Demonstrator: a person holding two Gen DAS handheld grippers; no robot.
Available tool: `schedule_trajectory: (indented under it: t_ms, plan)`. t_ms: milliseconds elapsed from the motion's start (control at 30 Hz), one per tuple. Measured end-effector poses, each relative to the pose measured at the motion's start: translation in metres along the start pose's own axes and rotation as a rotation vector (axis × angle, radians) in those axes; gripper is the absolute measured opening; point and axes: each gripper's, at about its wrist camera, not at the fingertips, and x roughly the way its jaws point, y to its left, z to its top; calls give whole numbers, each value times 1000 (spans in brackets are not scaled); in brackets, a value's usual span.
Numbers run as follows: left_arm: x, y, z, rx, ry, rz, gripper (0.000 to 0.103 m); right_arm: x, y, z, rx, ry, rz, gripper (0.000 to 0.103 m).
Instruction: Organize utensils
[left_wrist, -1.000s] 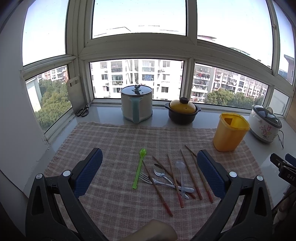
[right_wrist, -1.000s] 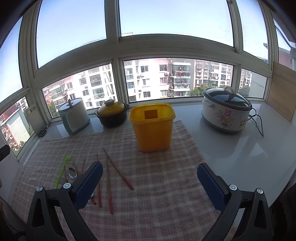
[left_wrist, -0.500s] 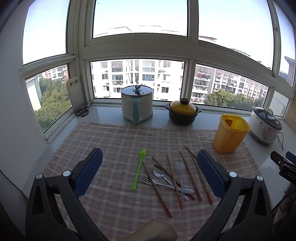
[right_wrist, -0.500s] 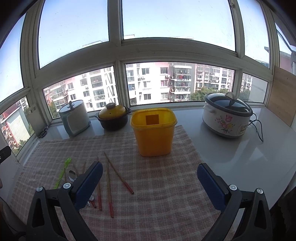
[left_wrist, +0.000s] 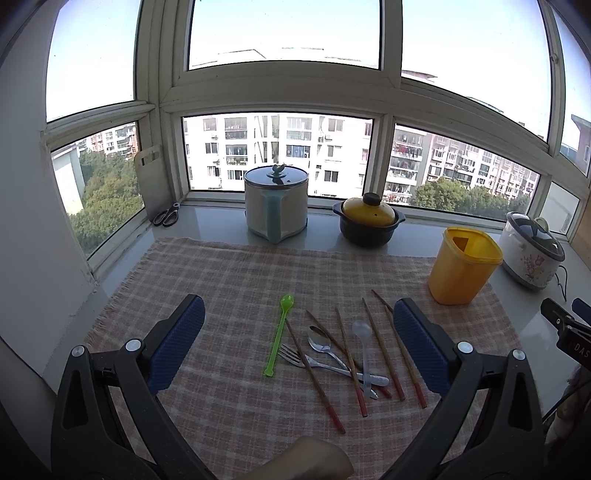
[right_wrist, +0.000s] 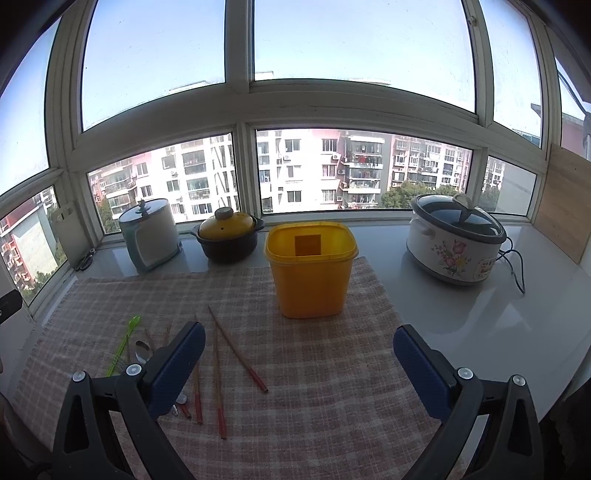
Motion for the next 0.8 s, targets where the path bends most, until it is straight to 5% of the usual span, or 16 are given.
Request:
schedule_trajectory:
  t_ms: [800]
  plan:
    - [10, 13, -8, -12, 26, 24, 103, 6, 5, 4, -23, -12, -28, 103]
